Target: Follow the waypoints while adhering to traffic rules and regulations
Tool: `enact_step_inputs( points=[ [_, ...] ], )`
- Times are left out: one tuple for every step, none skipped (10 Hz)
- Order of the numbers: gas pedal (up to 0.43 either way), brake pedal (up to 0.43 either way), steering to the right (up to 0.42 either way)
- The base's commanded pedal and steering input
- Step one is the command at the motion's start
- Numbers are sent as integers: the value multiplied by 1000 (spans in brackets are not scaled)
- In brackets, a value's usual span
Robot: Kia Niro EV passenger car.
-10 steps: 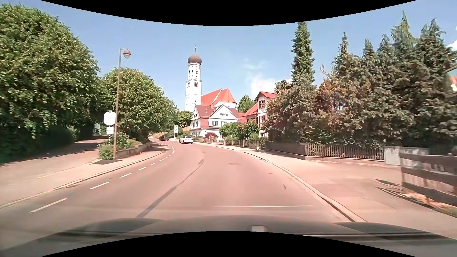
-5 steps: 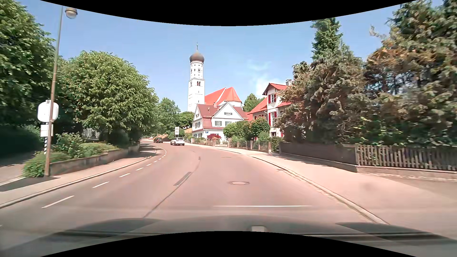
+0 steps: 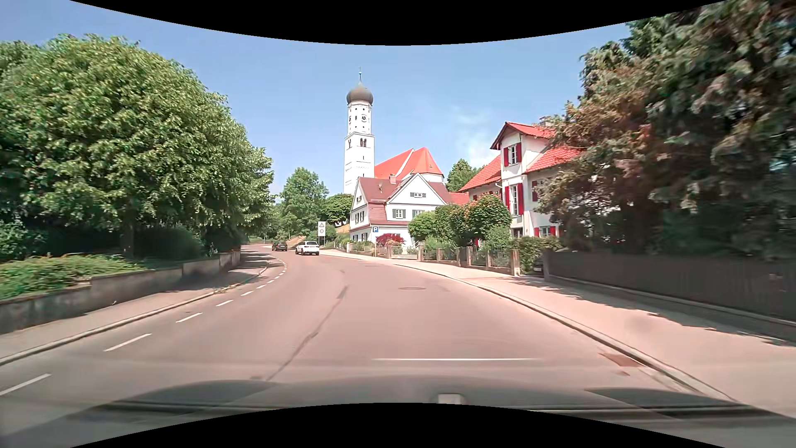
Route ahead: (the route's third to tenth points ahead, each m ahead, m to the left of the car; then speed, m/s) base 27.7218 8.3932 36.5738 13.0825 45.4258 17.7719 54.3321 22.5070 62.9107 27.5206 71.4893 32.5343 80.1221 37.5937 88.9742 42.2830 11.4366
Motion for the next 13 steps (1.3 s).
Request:
enact_step_inputs(
  points=[
    [169,0,-57],
    [169,0,-59],
    [169,0,-60],
    [169,0,-60],
    [169,0,-61],
    [169,0,-61],
    [169,0,-61],
    [169,0,-61],
    [169,0,-61],
    [169,0,-61],
    [169,0,-61],
    [169,0,-61],
    [169,0,-61]
  ],
)
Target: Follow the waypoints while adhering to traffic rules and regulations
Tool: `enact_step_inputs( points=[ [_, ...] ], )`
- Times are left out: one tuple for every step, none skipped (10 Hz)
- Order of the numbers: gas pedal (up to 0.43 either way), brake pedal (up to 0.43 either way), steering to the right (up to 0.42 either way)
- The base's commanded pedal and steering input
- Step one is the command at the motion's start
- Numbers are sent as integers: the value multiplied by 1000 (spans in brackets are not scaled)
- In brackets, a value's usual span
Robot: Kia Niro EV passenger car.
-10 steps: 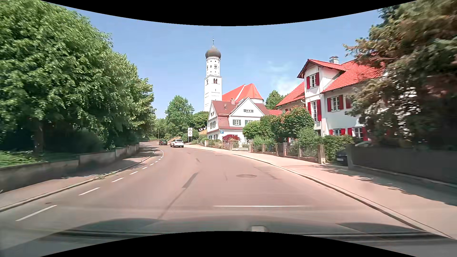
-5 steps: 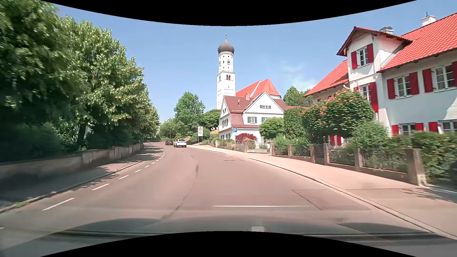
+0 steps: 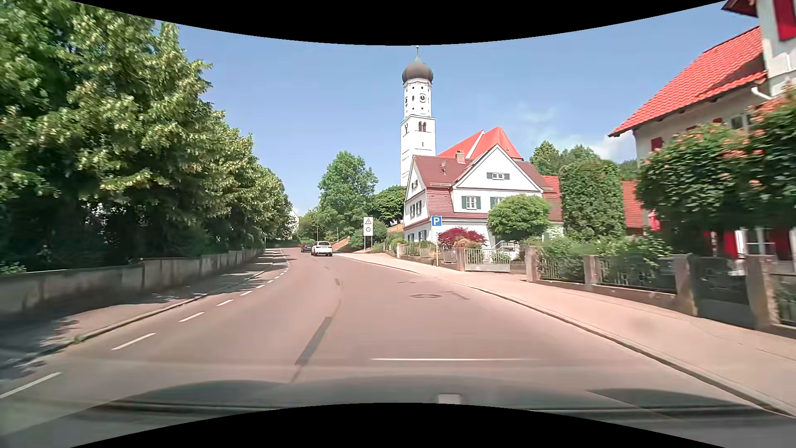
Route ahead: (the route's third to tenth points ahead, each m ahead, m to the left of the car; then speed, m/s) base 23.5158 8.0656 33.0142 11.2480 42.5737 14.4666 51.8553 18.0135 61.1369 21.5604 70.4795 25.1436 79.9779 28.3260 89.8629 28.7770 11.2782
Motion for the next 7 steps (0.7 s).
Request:
enact_step_inputs(
  points=[
    [169,0,-61],
    [169,0,-61],
    [169,0,-64],
    [169,0,-69],
    [169,0,-71],
    [169,0,-71],
    [169,0,-71]
  ],
)
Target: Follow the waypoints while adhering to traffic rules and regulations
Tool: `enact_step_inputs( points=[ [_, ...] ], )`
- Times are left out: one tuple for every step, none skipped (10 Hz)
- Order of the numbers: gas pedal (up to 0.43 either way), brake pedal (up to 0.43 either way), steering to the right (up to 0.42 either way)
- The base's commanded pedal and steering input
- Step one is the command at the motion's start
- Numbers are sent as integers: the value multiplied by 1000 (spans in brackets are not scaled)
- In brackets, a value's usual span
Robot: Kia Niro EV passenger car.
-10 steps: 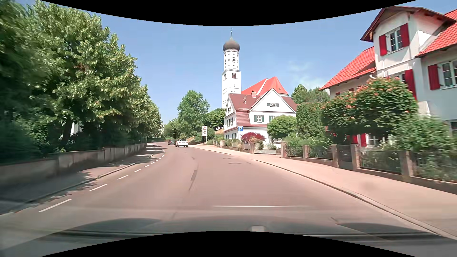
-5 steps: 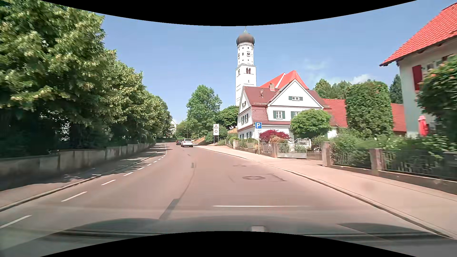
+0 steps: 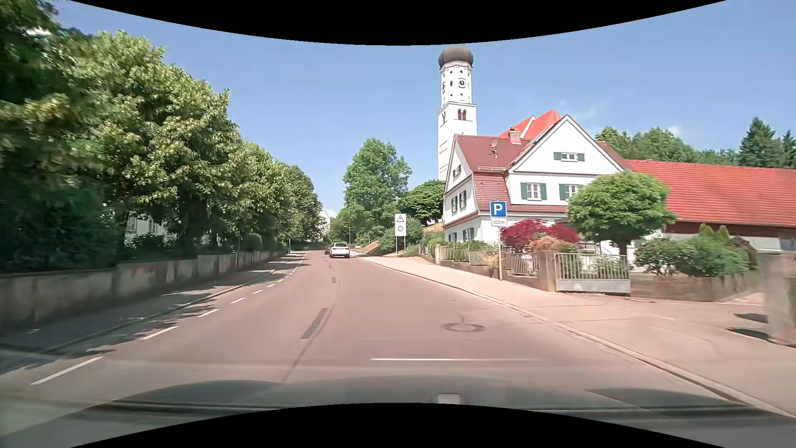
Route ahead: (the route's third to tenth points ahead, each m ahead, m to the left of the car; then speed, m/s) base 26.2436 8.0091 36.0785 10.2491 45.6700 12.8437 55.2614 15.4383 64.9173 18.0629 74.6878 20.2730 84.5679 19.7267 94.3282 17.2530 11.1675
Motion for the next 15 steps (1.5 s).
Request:
enact_step_inputs(
  points=[
    [169,0,-71],
    [169,0,-71],
    [169,0,-71],
    [157,0,-70],
    [157,0,-69],
    [157,0,-69],
    [157,0,-67],
    [157,0,-67],
    [157,0,-67],
    [157,0,-66],
    [169,0,-65],
    [197,0,-62],
    [197,0,-58],
    [197,0,-55],
    [197,0,-52]
  ],
)
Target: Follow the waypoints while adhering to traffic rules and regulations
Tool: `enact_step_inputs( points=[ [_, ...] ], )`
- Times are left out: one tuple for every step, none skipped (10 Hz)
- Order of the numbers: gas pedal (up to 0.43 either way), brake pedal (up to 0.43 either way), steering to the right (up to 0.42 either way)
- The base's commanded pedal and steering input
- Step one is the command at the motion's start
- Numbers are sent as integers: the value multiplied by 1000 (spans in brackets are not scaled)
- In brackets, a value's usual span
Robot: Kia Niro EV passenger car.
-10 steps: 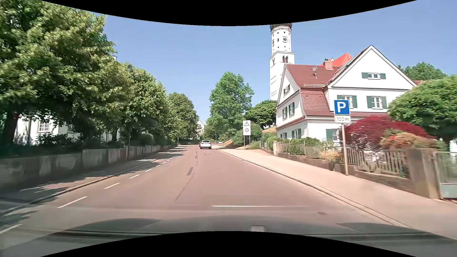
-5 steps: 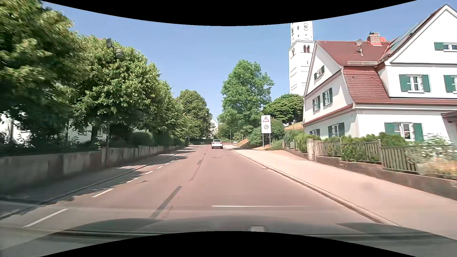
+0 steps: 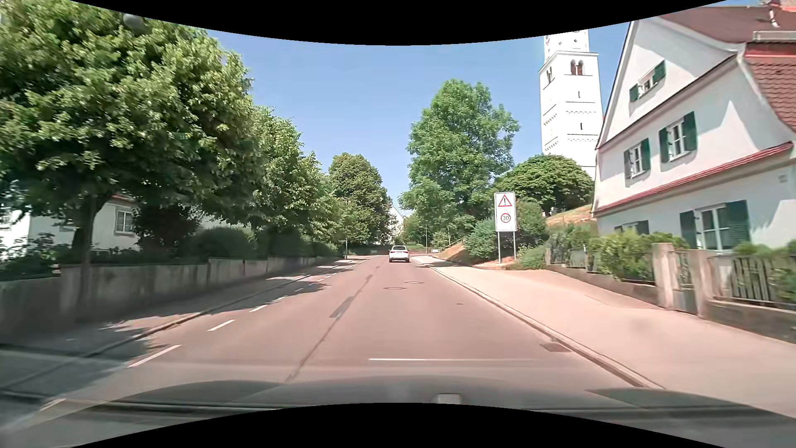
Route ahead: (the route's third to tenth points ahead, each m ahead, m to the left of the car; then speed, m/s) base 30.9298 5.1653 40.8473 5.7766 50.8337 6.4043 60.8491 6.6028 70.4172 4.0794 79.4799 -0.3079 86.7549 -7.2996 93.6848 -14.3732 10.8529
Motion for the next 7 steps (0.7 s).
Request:
enact_step_inputs(
  points=[
    [197,0,-49],
    [197,0,-43],
    [197,0,-31],
    [197,0,-19],
    [197,0,-15],
    [197,0,-13],
    [197,0,-12]
  ],
)
